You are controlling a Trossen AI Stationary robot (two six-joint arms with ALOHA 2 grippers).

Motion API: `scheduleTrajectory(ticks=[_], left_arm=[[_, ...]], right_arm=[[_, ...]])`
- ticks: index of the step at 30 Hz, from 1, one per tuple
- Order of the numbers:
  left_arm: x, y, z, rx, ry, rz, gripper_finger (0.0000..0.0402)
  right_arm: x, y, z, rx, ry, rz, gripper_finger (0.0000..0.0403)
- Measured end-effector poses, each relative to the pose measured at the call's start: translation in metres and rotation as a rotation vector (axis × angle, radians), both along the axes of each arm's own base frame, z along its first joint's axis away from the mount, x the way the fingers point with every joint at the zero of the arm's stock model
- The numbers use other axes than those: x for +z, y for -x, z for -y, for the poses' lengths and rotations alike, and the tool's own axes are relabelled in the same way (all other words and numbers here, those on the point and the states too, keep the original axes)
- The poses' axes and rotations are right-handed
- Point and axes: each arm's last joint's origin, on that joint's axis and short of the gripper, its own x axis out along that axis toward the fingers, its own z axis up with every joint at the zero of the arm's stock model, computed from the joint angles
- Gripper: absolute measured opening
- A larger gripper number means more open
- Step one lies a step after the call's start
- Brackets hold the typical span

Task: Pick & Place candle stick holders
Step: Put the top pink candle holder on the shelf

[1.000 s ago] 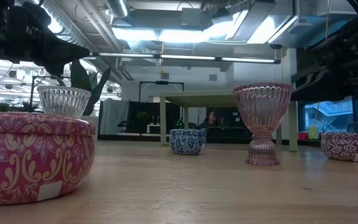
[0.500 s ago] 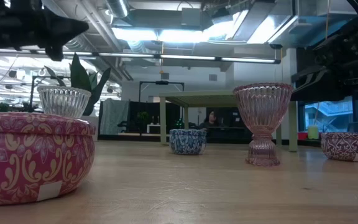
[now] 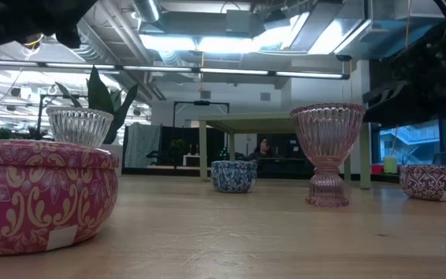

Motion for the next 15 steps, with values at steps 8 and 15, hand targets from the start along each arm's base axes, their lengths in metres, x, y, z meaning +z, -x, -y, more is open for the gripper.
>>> scheduleTrajectory(ticks=[8, 15], left_arm=[[0.02, -0.004, 0.0, 0.003, 0.01, -0.019, 0.0002], [0.047, -0.018, 0.002, -0.047, 0.012, -0.06, 0.0002]], right_arm=[[0.021, -0.004, 0.001, 0.011, 0.121, 0.211, 0.0049], [0.023, -0.004, 0.001, 0.003, 0.084, 0.23, 0.0049]])
